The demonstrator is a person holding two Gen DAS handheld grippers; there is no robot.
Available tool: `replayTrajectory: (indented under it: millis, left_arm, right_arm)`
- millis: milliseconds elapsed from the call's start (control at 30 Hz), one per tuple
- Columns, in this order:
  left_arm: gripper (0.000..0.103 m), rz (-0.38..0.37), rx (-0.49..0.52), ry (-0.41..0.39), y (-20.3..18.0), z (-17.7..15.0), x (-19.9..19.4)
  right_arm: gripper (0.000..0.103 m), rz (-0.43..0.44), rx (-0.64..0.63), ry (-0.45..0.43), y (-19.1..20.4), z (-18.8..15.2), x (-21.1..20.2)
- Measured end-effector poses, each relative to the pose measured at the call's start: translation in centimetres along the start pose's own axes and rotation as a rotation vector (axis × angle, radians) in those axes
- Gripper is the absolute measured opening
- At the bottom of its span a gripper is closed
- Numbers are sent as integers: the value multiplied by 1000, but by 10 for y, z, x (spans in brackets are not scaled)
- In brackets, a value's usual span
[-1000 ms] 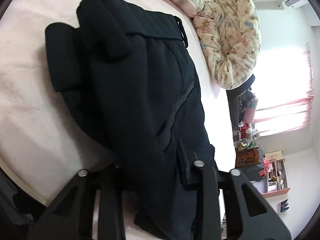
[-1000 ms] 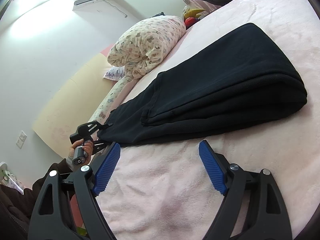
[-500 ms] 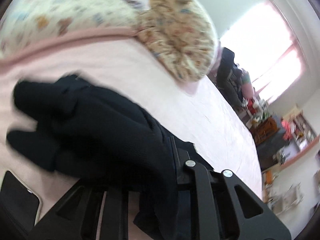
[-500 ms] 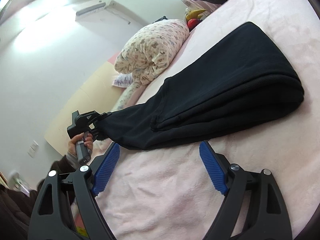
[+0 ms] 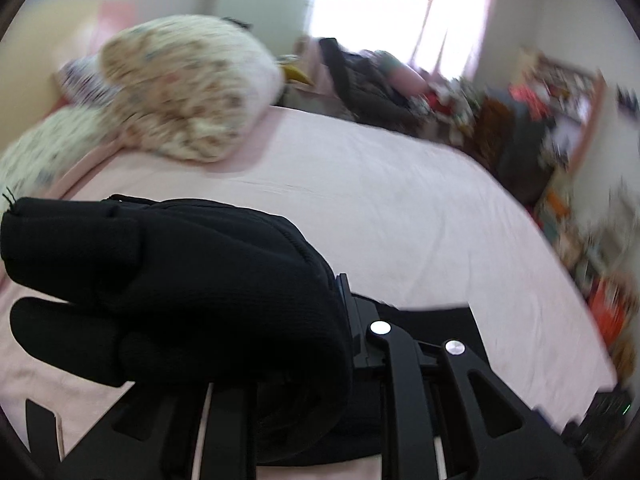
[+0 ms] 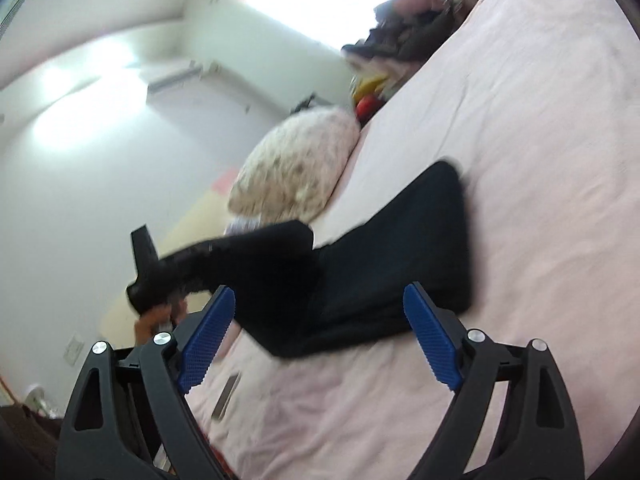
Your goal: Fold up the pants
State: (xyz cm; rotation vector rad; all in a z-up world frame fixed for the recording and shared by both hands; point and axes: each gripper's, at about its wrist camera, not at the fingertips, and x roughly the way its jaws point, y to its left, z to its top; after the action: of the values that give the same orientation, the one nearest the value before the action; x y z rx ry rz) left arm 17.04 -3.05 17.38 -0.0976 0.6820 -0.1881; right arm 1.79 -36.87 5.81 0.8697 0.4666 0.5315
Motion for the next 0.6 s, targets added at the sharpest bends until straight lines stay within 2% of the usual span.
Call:
replayTrajectory:
  millis: [133, 200, 300, 400, 500, 600]
  left_arm:
    - [17, 47, 195, 51, -76, -30, 32]
    - [17, 95, 307, 94, -112, -59, 57]
    - [18, 167, 446, 133, -144, -97, 86]
    - [19, 236, 567, 115, -159, -121, 95]
    - [19, 288, 659, 98, -167, -131, 100]
    - [20, 370, 870, 104, -184, -150, 112]
  right_arm:
    - [88, 28, 87, -71, -16, 11, -10]
    - [88, 16, 84, -107, -17, 15, -17]
    - [88, 6, 62, -148, -13, 24, -25]
    - [88, 11, 72, -181, -14, 28, -31]
    - [88, 22, 99, -203, -18, 31, -32]
    - [88, 23, 102, -219, -19, 32, -35]
